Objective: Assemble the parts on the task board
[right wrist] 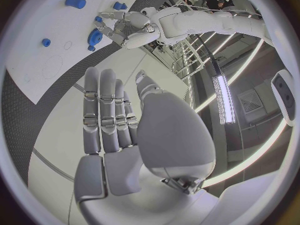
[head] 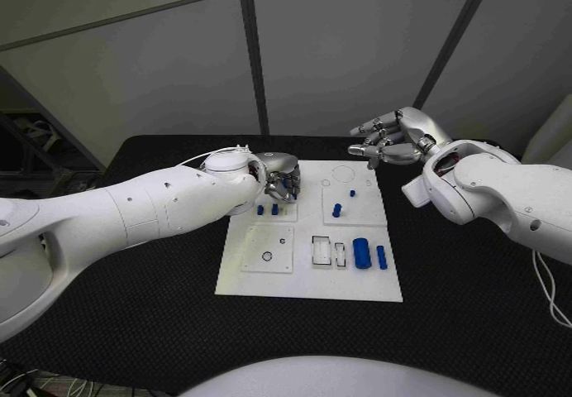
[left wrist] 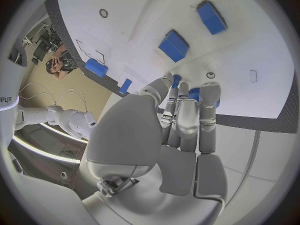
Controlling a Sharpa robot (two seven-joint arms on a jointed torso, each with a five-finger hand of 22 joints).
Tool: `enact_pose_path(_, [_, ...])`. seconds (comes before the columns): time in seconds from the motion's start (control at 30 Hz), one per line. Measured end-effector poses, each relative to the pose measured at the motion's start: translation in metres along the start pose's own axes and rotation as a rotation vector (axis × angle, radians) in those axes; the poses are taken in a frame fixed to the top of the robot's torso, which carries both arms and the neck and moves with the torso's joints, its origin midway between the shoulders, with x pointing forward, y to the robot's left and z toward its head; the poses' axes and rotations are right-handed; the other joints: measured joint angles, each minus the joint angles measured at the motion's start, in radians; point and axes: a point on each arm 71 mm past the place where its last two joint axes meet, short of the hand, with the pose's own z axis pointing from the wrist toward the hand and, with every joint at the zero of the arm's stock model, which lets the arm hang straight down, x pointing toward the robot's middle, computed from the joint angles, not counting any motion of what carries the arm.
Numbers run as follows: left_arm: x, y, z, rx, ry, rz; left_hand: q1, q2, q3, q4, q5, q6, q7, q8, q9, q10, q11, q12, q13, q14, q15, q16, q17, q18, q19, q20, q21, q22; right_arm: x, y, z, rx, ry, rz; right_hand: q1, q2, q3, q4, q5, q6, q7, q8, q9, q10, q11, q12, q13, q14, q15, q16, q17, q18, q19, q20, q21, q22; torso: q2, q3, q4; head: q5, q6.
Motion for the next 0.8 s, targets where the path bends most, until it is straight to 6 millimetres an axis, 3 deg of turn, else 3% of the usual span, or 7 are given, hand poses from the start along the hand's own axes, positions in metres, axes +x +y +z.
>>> enact_pose_path(0.8, [0.0003,0.0025,0.0067,-0.022,0.019,0.005,-0.003,0.013,0.036,-0.014,0.008,0.007,0.007,0.0,-0.012,0.011,-0.004,0.004,-0.012,0.0,0.0,0.024,0.018,0.0,0.017,0.003,0.048,0.052,0.0013,0.0008,0.0004,-0.001,0.003,0.001,0.0,0.0,0.0,0.0,0.0,0.0,0.0,0.0,0.0,0.0,0.0,0.004,0.0,0.0,0.0,0.0,0.0,0.0,0.003,0.003,0.0,0.0,0.0,0.0,-0.0009,-0.004,-0.007])
